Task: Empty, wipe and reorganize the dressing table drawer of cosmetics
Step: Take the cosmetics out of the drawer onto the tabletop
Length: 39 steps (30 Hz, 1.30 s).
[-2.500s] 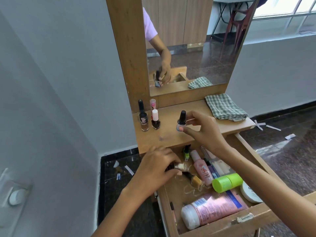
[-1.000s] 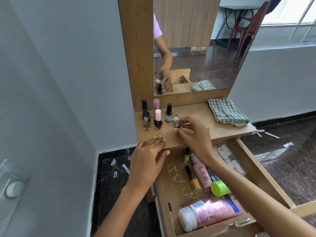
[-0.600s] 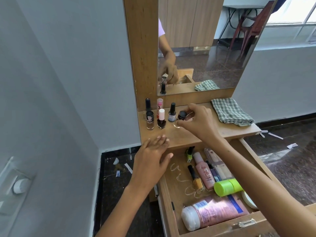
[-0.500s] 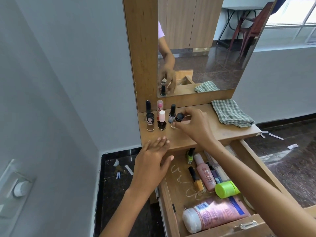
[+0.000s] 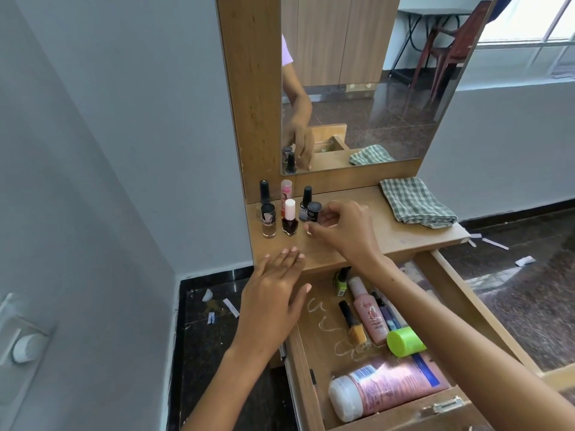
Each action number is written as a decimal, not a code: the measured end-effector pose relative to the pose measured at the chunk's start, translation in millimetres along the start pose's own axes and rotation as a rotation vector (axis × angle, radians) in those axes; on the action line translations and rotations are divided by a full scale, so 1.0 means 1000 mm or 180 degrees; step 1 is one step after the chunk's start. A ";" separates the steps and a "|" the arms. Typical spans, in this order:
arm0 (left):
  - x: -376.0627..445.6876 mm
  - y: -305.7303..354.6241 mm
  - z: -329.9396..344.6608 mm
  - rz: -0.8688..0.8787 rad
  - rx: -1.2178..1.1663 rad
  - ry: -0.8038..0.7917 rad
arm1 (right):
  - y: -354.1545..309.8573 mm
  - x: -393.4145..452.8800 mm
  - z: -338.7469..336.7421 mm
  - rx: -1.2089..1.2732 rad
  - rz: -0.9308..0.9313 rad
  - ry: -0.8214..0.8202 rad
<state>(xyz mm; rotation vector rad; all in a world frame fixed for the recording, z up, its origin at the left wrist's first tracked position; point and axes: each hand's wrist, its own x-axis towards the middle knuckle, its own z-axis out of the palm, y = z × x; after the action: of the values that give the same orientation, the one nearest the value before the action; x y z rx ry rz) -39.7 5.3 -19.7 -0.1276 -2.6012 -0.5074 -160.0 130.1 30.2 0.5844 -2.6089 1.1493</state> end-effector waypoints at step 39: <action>0.021 0.007 -0.034 -0.1081 -0.2223 0.1030 | -0.012 -0.067 -0.019 0.0950 -0.0366 -0.0183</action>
<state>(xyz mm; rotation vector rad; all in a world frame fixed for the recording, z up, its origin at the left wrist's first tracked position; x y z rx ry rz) -41.9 -1.0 20.9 0.1612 -2.0339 -1.4143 -93.8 155.2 26.2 0.8256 -2.4277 1.5157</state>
